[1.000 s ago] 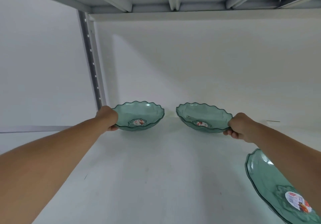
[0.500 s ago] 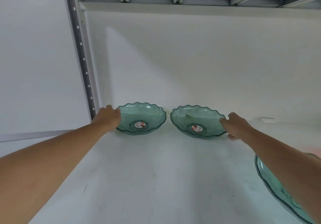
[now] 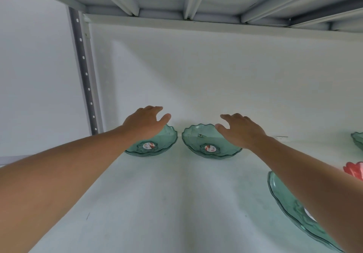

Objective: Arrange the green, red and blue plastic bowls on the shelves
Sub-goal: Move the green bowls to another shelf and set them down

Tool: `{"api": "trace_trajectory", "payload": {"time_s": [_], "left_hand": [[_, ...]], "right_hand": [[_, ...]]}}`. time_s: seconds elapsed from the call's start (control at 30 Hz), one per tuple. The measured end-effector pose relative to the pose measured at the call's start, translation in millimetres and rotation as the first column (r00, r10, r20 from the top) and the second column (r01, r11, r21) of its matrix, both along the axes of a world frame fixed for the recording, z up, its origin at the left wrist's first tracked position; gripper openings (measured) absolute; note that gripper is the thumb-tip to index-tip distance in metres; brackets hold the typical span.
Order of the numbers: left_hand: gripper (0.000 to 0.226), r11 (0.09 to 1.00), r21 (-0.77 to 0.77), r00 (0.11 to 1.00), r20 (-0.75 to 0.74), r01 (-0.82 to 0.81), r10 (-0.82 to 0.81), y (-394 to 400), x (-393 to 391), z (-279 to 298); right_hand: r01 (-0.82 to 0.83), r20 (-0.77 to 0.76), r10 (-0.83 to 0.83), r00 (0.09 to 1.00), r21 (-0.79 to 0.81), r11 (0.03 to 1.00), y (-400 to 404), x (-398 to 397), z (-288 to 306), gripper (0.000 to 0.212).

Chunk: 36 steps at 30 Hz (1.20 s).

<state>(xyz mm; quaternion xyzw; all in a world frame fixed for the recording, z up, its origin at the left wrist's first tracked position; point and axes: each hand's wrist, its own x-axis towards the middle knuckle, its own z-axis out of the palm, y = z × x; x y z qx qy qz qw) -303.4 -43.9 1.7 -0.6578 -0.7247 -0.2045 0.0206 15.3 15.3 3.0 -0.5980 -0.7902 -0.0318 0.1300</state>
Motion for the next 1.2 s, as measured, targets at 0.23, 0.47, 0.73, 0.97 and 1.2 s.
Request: {"api": "trace_trajectory", "payload": {"time_s": [0.23, 0.47, 0.73, 0.97, 1.2], "left_hand": [[0.078, 0.988, -0.005, 0.987, -0.036, 0.155, -0.155, 17, 93, 0], [0.076, 0.975, 0.025, 0.975, -0.012, 0.222, -0.221, 3, 205, 3], [0.082, 0.991, -0.016, 0.991, 0.019, 0.133, -0.133, -31, 301, -5], [0.085, 0.994, -0.052, 0.996, 0.020, 0.091, -0.090, -63, 326, -9], [0.087, 0.987, -0.110, 0.993, 0.043, 0.117, -0.113, -81, 331, -22]], "right_hand": [[0.110, -0.005, -0.110, 0.994, -0.012, 0.994, -15, 62, 1, 0.069], [0.172, -0.063, -0.173, 0.983, -0.014, 0.985, -38, 174, -3, 0.069], [0.065, -0.059, -0.068, 0.996, -0.059, 0.996, -63, 287, -14, 0.070], [0.032, -0.091, -0.038, 0.995, -0.060, 0.998, -86, 328, -11, 0.072], [0.076, -0.093, -0.083, 0.992, -0.079, 0.994, -126, 328, -20, 0.067]]}}
